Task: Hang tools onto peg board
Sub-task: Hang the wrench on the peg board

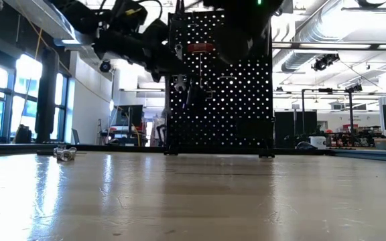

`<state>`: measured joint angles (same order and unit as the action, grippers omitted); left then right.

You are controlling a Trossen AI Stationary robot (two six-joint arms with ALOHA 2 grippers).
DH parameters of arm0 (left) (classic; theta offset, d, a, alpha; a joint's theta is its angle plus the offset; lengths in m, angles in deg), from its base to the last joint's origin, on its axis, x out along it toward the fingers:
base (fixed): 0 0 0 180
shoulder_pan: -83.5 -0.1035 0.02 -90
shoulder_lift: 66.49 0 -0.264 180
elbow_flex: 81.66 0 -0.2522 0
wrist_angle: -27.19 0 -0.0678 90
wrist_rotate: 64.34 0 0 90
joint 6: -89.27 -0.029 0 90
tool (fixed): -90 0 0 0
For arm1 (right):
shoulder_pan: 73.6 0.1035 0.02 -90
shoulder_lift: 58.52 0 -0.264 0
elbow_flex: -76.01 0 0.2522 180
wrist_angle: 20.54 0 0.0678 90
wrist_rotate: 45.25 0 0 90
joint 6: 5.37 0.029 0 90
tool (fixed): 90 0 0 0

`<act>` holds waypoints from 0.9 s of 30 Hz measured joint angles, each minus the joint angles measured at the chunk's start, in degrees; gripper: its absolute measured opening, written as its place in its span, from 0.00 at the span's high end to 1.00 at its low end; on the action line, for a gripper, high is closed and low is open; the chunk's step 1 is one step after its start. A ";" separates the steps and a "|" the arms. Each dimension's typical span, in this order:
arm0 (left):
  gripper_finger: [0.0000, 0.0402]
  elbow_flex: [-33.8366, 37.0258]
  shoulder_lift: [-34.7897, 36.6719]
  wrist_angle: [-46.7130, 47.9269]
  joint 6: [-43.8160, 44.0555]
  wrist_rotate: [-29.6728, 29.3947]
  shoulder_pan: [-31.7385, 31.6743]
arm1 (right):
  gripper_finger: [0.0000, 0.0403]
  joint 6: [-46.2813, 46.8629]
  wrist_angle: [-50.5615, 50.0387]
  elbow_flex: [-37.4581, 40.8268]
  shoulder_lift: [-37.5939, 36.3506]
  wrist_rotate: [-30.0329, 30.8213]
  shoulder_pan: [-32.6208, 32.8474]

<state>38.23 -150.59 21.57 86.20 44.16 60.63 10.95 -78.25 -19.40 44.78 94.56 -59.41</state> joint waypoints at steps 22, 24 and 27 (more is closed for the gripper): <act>1.00 -0.64 -0.72 5.34 2.74 -1.07 -1.29 | 0.66 1.78 14.74 19.23 -11.07 -2.37 -1.74; 1.00 -0.58 -0.81 6.14 3.75 -1.21 -1.55 | 0.66 1.73 16.82 21.00 -12.62 -2.57 -1.66; 1.00 -0.58 -0.80 6.17 4.50 -1.14 -1.53 | 0.66 1.68 18.15 22.90 -14.15 -3.31 -1.66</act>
<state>37.64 -151.39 27.73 90.70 43.03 59.10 12.63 -60.10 3.50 30.64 91.26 -61.07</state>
